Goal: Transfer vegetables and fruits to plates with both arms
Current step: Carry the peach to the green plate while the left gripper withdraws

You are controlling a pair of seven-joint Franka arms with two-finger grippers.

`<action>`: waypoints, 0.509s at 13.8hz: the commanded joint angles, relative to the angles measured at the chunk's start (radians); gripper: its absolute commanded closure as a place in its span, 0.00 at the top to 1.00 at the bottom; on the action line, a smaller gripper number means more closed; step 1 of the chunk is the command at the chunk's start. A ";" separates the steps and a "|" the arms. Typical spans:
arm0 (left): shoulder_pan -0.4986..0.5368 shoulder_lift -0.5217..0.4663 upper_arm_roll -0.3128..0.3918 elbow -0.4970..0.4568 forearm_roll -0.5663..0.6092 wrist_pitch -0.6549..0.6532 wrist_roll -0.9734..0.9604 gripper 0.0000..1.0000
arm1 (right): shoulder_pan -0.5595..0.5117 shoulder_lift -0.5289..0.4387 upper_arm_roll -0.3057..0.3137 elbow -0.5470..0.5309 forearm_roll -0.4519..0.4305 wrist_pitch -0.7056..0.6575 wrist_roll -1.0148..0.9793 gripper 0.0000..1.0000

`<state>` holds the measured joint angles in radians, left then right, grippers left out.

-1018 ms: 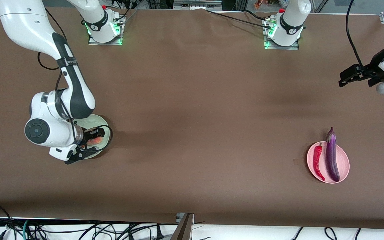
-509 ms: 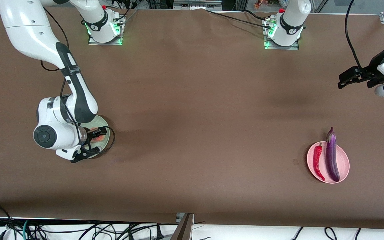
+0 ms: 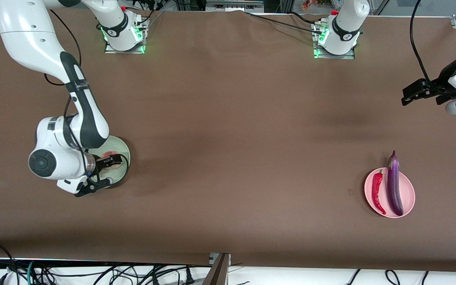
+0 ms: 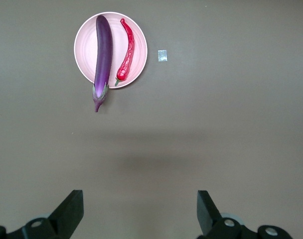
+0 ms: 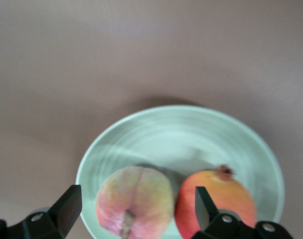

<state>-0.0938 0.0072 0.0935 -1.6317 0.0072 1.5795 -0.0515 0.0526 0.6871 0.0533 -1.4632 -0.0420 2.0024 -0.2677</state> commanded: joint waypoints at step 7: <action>0.005 0.001 0.009 0.007 -0.010 0.007 0.010 1.00 | 0.004 -0.283 0.014 0.080 -0.007 -0.335 0.051 1.00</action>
<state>-0.0914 0.0072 0.0990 -1.6315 0.0069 1.5816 -0.0515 0.0545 0.4686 0.0585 -1.3825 -0.0421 1.7250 -0.2591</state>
